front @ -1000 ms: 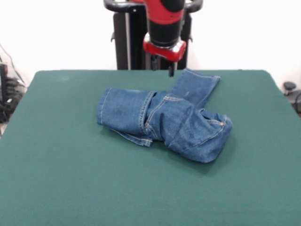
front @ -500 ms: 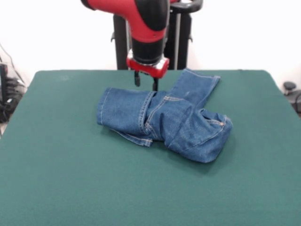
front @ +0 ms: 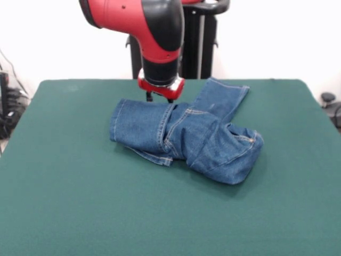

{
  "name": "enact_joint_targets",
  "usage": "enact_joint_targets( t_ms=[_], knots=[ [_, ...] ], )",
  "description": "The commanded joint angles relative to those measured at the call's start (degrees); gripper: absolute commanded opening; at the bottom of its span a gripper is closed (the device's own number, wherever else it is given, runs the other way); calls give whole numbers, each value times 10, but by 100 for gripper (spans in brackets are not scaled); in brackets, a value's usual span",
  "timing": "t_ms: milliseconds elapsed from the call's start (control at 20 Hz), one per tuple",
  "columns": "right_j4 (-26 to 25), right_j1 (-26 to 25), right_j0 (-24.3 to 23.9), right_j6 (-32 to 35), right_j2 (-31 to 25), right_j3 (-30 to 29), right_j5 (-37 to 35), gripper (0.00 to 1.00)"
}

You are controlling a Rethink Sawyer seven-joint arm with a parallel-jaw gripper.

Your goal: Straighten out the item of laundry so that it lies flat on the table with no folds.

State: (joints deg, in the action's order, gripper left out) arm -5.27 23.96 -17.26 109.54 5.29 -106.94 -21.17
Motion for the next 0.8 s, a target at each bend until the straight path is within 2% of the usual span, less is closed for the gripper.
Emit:
enact_joint_targets(
  t_ms=[50, 200, 350, 800],
  knots=[
    [-20, -95, 5, 38, -65, 74, 96, 100],
    [-20, -105, 5, 43, -68, 77, 107, 100],
    [-18, -92, 10, 44, -65, 72, 89, 100],
    [6, 51, 49, 52, -44, 21, -81, 100]
  ],
)
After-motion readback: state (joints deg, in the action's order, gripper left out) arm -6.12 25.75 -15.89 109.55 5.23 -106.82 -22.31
